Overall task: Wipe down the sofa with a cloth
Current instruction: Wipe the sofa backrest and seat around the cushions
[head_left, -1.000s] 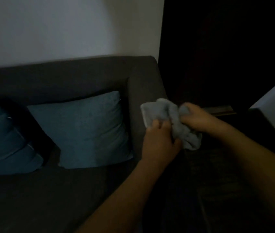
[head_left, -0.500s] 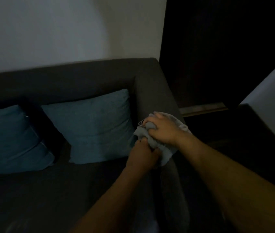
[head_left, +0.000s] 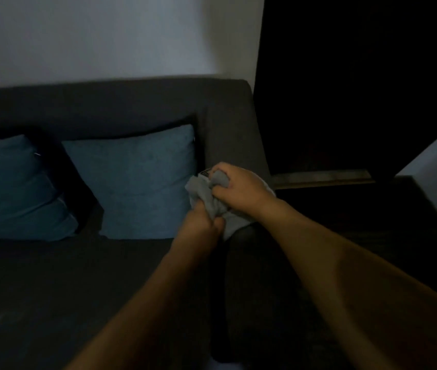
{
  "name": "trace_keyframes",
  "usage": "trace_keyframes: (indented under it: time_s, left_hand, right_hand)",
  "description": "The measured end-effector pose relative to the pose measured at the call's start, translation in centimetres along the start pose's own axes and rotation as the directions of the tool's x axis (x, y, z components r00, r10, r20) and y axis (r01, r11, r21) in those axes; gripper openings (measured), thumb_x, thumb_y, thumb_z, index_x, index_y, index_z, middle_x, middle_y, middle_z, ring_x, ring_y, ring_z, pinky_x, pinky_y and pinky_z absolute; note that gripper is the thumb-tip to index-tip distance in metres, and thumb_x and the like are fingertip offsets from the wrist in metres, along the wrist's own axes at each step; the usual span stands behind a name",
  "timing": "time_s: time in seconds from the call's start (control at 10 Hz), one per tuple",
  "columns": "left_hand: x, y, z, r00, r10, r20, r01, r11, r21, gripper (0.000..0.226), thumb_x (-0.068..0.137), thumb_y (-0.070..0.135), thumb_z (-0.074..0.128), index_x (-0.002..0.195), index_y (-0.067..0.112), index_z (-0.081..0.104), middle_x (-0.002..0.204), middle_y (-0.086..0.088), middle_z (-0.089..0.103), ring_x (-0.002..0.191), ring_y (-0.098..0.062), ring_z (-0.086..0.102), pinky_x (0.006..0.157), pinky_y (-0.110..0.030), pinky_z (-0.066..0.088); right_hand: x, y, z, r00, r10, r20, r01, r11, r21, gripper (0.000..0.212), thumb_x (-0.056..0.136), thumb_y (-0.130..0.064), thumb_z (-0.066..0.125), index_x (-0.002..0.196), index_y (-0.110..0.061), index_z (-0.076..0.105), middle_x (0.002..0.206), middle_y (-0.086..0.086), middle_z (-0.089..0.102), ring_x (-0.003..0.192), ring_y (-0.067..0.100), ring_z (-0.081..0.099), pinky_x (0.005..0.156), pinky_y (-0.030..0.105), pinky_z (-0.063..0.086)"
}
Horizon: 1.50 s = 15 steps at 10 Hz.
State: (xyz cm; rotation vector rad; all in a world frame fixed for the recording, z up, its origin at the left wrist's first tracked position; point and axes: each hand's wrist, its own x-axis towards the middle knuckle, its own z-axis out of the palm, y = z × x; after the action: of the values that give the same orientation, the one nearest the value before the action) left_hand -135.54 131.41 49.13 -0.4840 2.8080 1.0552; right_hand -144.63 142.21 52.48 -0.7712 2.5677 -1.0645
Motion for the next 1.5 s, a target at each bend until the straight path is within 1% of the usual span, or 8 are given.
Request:
trace_keyframes:
  time_s: [0.2,0.4,0.5,0.7,0.8,0.9,1.1,1.5]
  left_hand:
    - [-6.1,6.7,3.6,0.872,0.458,-0.172,-0.384,0.859,0.339,0.029,0.064,0.022,0.078,0.082,0.010,0.059,0.071,-0.011,0.060,0.048,-0.028,0.057,0.041,-0.024,0.043]
    - [-6.0,10.8,4.5,0.937,0.290,0.197,-0.339,0.893,0.297,0.054,0.091,0.037,0.056,0.136,0.014,0.039,0.135,-0.015,0.044,0.113,-0.036,0.053,0.084,-0.043,0.047]
    - [-7.0,8.5,-0.3,0.962,0.242,0.125,-0.262,0.947,0.185,0.061,0.094,0.037,0.050,0.147,0.017,0.027,0.142,-0.016,0.042,0.119,-0.034,0.050,0.090,-0.038,0.043]
    - [-10.1,-0.6,-1.2,0.995,0.096,-0.001,-0.093,0.966,0.241,0.046,0.090,0.033,0.052,0.125,0.005,0.046,0.114,-0.015,0.061,0.098,-0.026,0.059,0.081,-0.029,0.047]
    - [-12.0,-0.4,1.0,0.966,0.231,-0.117,-0.200,0.952,0.232,0.054,0.097,0.026,0.038,0.132,-0.015,0.035,0.108,-0.011,0.066,0.092,-0.020,0.062,0.081,-0.023,0.049]
    - [-14.7,3.4,3.1,0.987,0.133,-0.090,-0.125,0.988,0.090,0.044,0.089,0.034,0.054,0.126,0.013,0.044,0.115,-0.006,0.056,0.095,-0.022,0.058,0.070,-0.027,0.042]
    - [-16.7,10.2,7.8,0.949,0.277,0.149,-0.291,0.953,0.086,0.052,0.091,0.041,0.047,0.131,0.008,0.043,0.124,-0.018,0.054,0.098,-0.031,0.058,0.079,-0.034,0.045]
    - [-17.8,-0.3,1.9,0.999,-0.035,-0.035,0.035,0.999,0.020,0.046,0.084,0.036,0.058,0.122,0.015,0.043,0.108,-0.007,0.058,0.093,-0.023,0.059,0.079,-0.036,0.051]
  right_hand:
    - [-9.8,6.9,-4.1,0.958,0.286,0.016,-0.278,0.916,0.290,0.027,0.086,-0.025,0.060,0.113,-0.024,0.056,0.106,-0.004,0.059,0.099,0.014,0.056,0.081,0.026,0.043]
    - [-11.8,9.5,-6.4,0.872,0.489,-0.017,-0.410,0.750,0.519,0.020,0.098,-0.014,0.045,0.115,-0.019,0.053,0.118,0.003,0.055,0.103,0.013,0.057,0.073,0.015,0.046]
    - [-9.0,5.2,-6.1,0.939,0.338,0.061,-0.314,0.772,0.552,0.034,0.094,-0.019,0.055,0.127,-0.019,0.051,0.121,0.002,0.059,0.099,0.005,0.058,0.076,0.014,0.049]
    - [-6.3,-2.8,1.2,0.974,0.054,0.221,-0.038,0.996,-0.076,0.029,0.080,-0.035,0.065,0.108,-0.029,0.062,0.109,0.002,0.064,0.099,0.018,0.061,0.080,0.032,0.051]
    - [-8.1,-2.2,1.1,0.982,0.022,0.188,-0.006,0.997,-0.083,0.020,0.079,-0.028,0.064,0.097,-0.023,0.061,0.098,-0.001,0.065,0.089,0.016,0.061,0.075,0.031,0.049]
    - [-11.8,0.9,-1.5,0.992,0.038,0.123,-0.055,0.988,0.141,0.015,0.077,-0.013,0.069,0.088,-0.019,0.060,0.087,-0.003,0.065,0.082,0.011,0.061,0.074,0.029,0.048]
    - [-19.3,7.1,-7.9,0.885,0.392,0.253,-0.420,0.905,0.065,0.008,0.081,-0.005,0.066,0.085,-0.010,0.062,0.083,0.008,0.063,0.081,0.020,0.059,0.075,0.040,0.051]
    - [-14.0,-4.3,3.1,0.991,0.082,0.105,-0.071,0.992,-0.100,0.018,0.082,-0.033,0.058,0.096,-0.021,0.058,0.097,-0.002,0.062,0.088,0.016,0.057,0.078,0.032,0.045]
